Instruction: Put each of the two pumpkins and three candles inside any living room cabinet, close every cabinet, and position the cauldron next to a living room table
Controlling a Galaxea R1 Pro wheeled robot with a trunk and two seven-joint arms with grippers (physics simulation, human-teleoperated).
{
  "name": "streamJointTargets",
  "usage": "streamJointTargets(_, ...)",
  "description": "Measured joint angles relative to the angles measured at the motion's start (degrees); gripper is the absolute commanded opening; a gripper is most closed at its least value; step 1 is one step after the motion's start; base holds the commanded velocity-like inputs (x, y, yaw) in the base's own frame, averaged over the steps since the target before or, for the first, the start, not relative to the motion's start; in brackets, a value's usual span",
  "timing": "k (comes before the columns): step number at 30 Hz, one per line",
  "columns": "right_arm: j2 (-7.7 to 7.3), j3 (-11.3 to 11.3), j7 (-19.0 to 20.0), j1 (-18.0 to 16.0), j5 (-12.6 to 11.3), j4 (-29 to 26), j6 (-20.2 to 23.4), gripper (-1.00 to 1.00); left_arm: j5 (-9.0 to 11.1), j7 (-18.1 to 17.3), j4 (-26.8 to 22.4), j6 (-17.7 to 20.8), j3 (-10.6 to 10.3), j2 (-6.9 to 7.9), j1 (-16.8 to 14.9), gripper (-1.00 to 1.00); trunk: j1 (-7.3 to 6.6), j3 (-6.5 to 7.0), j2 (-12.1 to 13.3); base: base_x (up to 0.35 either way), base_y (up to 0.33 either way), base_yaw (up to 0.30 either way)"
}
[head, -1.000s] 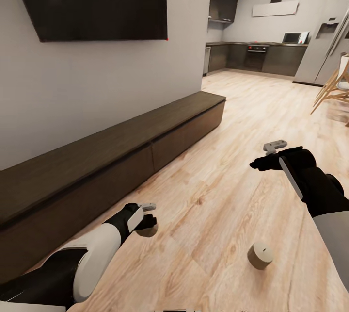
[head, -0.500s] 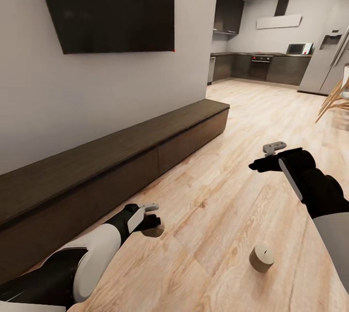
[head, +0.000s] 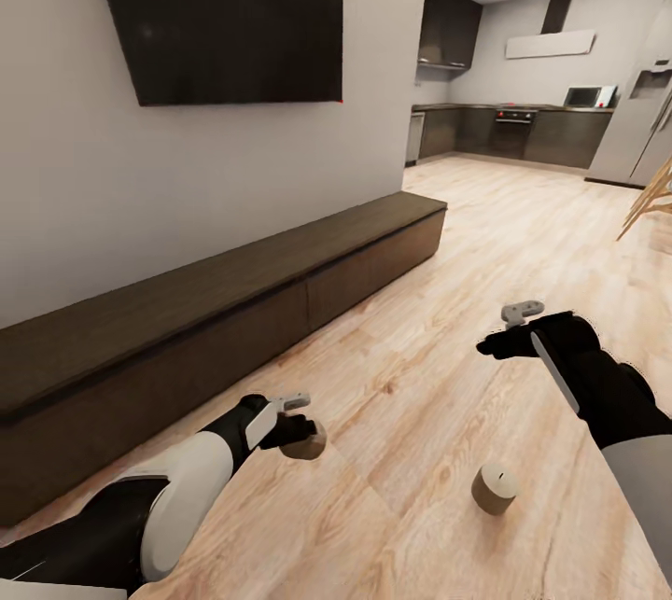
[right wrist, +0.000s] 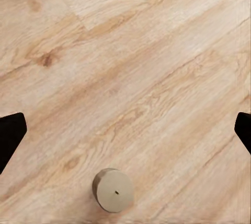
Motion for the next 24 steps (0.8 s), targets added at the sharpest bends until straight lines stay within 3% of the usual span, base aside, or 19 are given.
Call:
streamJointTargets(6, 0.0, 0.0, -0.1, 1.4, 0.0, 0.0, 0.0, 1.0, -0.2, -1.3, 0.5, 0.3, -0.3, -0.01, 0.0, -1.0, 0.0, 0.43, 0.0, -0.206, -0.223, 0.187)
streamJointTargets(11, 0.0, 0.0, 0.1, 2.3, 0.0, 0.0, 0.0, 1.0, -0.2, -1.2, 0.6, -0.1, -0.2, 0.0, 0.0, -1.0, -0.02, 0.79, 0.0, -0.04, -0.045, 0.194)
streamJointTargets(20, 0.06, 0.1, 0.1, 2.6, 0.0, 0.1, 0.0, 1.0, -0.1, -1.2, 0.6, 0.0, -0.1, 0.0, 0.0, -1.0, -0.26, 3.41, 0.1, -0.004, -0.004, 0.195)
streamJointTargets(24, 0.09, 0.1, 0.1, 4.4, 0.0, 0.2, 0.0, 1.0, -0.1, -1.3, 0.6, 0.0, -0.1, 0.0, 0.0, -1.0, -0.37, 4.57, 0.2, 0.0, 0.0, 0.2)
